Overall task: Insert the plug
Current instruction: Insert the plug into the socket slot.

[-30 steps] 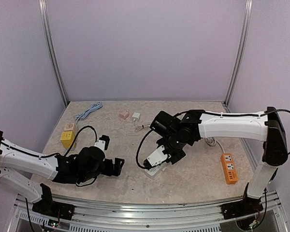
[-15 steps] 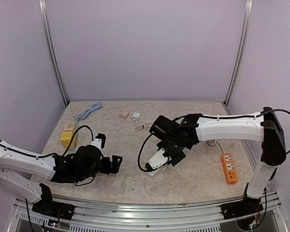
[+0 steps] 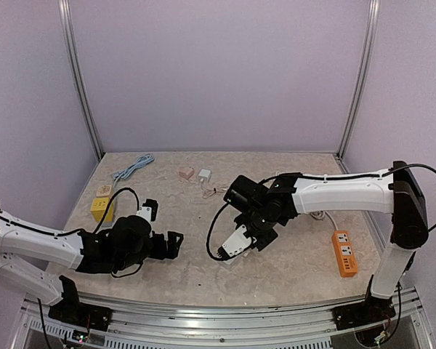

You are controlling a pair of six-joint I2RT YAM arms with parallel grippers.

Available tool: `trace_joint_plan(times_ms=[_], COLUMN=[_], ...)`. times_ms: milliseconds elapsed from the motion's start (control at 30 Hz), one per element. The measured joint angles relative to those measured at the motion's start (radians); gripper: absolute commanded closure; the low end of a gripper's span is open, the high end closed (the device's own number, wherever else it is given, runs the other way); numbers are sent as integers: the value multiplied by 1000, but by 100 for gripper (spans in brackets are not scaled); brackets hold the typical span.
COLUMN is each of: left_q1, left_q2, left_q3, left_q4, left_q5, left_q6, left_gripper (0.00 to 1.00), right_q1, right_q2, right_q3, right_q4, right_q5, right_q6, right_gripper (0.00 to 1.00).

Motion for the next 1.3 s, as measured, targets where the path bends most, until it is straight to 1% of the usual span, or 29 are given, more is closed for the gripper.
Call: trace_joint_plan(times_ms=[300, 600, 800, 1033, 1300], left_q1=[16, 16, 16, 16, 16], left_q2=[0, -7, -47, -96, -101], left_q3=[0, -15, -47, -64, -64], left_q4=[12, 21, 21, 12, 9], left_q5=[18, 24, 24, 13, 0], left_q6=[0, -9, -26, -49, -64], left_gripper=[1, 1, 1, 1, 1], right_q1=[0, -37, -58, -58, -58], right_q2=[8, 116, 135, 181, 237], right_q3=[8, 151, 177, 246, 305], right_q4=[-11, -140, -166, -229, -290], right_q5=[-2, -64, -116, -120, -122], right_q6=[-29, -68, -67, -58, -47], right_gripper=[100, 100, 100, 100, 100])
